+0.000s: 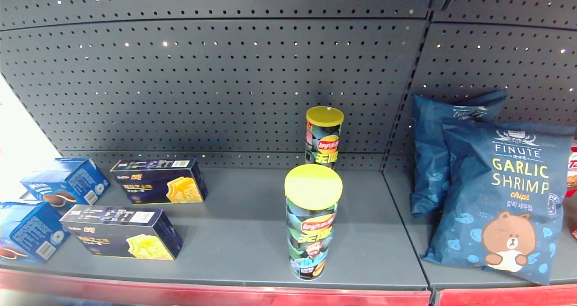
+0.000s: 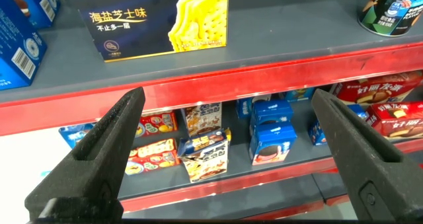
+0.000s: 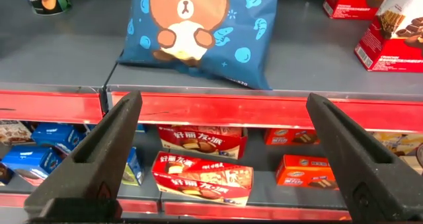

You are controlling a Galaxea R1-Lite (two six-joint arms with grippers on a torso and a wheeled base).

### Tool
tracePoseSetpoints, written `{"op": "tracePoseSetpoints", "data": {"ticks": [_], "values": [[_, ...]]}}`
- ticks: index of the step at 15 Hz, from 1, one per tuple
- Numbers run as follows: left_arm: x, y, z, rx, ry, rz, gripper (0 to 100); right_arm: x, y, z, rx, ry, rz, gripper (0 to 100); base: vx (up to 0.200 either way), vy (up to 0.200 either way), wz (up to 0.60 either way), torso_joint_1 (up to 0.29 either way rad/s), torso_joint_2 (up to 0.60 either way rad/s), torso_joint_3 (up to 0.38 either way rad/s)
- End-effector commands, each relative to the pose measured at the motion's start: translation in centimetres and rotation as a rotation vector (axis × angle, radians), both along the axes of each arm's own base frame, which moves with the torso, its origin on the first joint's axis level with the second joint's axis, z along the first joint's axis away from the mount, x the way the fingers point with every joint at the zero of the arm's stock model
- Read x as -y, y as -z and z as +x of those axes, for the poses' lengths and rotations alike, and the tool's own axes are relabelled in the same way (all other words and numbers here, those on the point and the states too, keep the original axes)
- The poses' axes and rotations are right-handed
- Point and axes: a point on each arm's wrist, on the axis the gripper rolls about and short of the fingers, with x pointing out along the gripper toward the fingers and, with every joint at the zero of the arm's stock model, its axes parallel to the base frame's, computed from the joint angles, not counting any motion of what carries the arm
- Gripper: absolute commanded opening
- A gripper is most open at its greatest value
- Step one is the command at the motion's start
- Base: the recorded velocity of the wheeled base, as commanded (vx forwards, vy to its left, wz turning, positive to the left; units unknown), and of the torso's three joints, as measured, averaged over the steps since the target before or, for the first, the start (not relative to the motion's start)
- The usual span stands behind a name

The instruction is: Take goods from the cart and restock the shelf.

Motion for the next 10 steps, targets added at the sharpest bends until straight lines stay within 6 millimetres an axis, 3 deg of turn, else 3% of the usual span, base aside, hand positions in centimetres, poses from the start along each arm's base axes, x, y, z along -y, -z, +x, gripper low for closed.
{"op": "tracePoseSetpoints", "data": {"ticks": [1,7,10], "values": [[0.00,0.00,0.00,0.001,0.001,0.001,100,0.00,-0.01,0.01,0.000,-0.001,-0.002,100,0.000,0.000,0.00,0.000,0.00,0.000],[0.00,0.00,0.01,-0.001,0.007,0.001,100,0.00,0.00,0.01,-0.002,-0.001,0.001,100,0.000,0.000,0.00,0.000,0.00,0.000],[-0.35,0.13,-0.47,0.070,0.125,-0.018,100,0.00,0.00,0.01,-0.002,-0.001,0.001,100,0.000,0.000,0.00,0.000,0.00,0.000]]}}
